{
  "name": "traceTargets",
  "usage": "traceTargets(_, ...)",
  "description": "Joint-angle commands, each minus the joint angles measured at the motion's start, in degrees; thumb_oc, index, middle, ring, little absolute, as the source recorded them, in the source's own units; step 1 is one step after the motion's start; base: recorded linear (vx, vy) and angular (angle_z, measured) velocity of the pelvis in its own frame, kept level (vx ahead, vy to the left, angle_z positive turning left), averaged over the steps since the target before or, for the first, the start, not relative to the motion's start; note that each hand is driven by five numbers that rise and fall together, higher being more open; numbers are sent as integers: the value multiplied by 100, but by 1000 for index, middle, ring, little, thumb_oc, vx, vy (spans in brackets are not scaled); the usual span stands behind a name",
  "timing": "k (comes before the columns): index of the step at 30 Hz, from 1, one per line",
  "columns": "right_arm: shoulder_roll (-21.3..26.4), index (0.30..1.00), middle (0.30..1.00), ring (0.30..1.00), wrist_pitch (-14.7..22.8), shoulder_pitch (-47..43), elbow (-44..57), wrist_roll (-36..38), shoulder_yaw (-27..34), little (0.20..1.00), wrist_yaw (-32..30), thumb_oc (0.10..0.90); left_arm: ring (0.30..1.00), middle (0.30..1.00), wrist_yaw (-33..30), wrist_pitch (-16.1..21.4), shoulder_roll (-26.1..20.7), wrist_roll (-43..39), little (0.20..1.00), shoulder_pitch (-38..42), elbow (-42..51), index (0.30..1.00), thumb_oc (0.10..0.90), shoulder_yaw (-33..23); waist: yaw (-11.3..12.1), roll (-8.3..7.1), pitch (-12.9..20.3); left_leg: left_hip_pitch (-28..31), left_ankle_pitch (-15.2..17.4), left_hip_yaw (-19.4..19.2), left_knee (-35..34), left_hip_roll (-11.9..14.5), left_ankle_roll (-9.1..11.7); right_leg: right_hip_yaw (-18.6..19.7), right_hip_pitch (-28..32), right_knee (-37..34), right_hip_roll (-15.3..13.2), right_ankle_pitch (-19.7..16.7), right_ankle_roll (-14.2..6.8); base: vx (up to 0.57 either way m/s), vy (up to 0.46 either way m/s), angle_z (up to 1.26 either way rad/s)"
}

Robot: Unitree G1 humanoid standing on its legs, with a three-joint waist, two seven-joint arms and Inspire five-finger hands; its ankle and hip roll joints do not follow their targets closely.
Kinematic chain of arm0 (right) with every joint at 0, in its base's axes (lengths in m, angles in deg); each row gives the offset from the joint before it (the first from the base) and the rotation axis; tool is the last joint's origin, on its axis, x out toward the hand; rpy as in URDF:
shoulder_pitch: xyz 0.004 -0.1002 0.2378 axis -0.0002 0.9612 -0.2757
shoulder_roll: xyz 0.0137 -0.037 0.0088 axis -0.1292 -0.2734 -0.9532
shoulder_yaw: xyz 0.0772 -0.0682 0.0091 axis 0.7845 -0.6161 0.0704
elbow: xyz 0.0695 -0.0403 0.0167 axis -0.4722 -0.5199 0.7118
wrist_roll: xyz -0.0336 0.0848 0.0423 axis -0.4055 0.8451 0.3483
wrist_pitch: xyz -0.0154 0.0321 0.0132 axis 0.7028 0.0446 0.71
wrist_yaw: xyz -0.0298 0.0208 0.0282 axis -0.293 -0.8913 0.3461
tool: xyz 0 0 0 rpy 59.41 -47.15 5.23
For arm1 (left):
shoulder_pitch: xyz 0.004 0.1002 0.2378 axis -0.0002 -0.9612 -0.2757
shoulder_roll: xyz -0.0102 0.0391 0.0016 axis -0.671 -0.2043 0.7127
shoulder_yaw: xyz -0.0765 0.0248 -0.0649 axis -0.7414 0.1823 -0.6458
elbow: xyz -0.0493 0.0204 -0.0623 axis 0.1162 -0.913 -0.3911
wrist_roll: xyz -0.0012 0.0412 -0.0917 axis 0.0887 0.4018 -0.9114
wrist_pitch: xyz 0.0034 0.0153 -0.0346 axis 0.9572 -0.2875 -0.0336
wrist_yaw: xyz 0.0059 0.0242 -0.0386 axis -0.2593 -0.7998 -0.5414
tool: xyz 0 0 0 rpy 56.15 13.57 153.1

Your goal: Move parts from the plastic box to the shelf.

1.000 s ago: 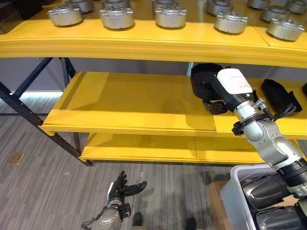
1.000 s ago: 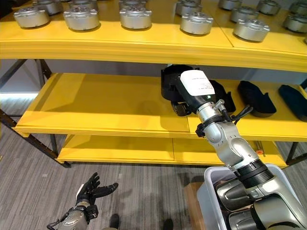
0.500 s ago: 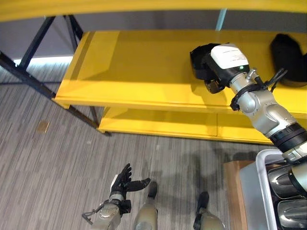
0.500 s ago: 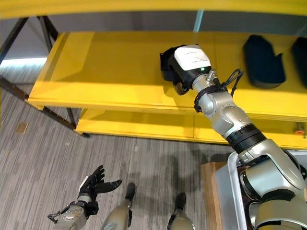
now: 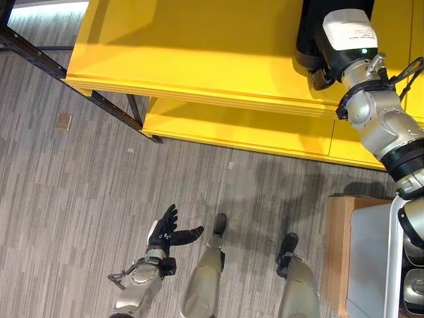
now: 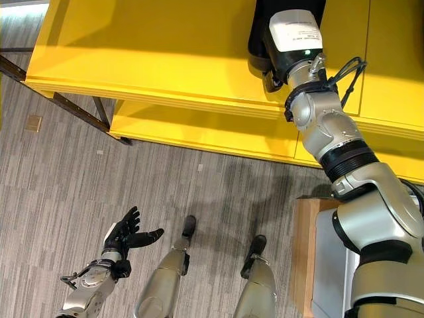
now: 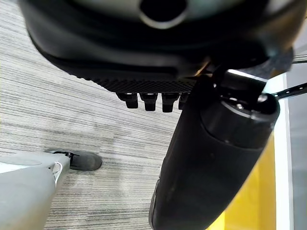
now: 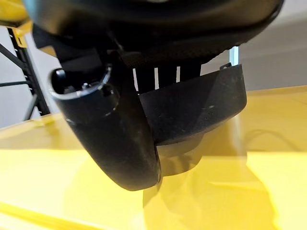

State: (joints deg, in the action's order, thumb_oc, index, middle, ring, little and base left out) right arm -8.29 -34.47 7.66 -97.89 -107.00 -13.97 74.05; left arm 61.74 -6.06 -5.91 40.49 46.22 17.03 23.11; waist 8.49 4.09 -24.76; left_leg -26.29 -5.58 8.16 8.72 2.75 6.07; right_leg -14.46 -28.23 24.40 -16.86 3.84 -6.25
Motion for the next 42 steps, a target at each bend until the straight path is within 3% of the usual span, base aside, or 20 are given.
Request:
traceTargets(1,284,300,300,300,-95,-988,23,156,-254,300,-459,400,1000,1000,-149,356,-365,-148,1000,-166,474,1000,900,81,45,-124,277,52,741,-538,750,423,-27,-54,107,-13,-4,39,-18,20,-9,4)
traceTargets(12,376,300,300,300,-229,-1375,-1033,288,-430,300,-645,400,1000,1000,-268,432,-425,-273,1000,55,364,1000,900,121,4,-117,246,9,808,-462,830,348,-46,-23,61,88,2,89,-7,0,0,0)
traceTargets(25,539,300,300,300,-228,-1593,-1307,390,-563,300,-698,400,1000,1000,-250,442,-481,-297,1000,68,237,1000,900,92,-46,-117,186,77,815,-480,858,340,-44,37,79,95,38,79,-24,0,0,0)
traceTargets(29,536,300,300,300,-213,-1736,-1438,444,-613,300,-724,400,1000,1000,-243,443,-496,-311,1000,51,262,1000,900,78,-15,-102,190,44,807,-467,876,339,-49,14,69,125,36,94,-21,19,-9,0)
traceTargets(30,532,300,300,300,-212,-1799,-1515,469,-651,300,-726,400,1000,1000,-228,444,-507,-320,1000,53,251,1000,900,92,2,-97,205,92,935,-448,894,359,-21,16,106,188,50,239,-64,86,-50,1)
traceTargets(42,568,300,300,300,-178,-2193,-1700,713,-826,300,-754,400,1000,1000,-203,470,-586,-359,1000,53,313,1000,900,100,106,-126,214,-48,868,-363,828,360,-5,-82,31,217,60,265,-47,8,-4,0)
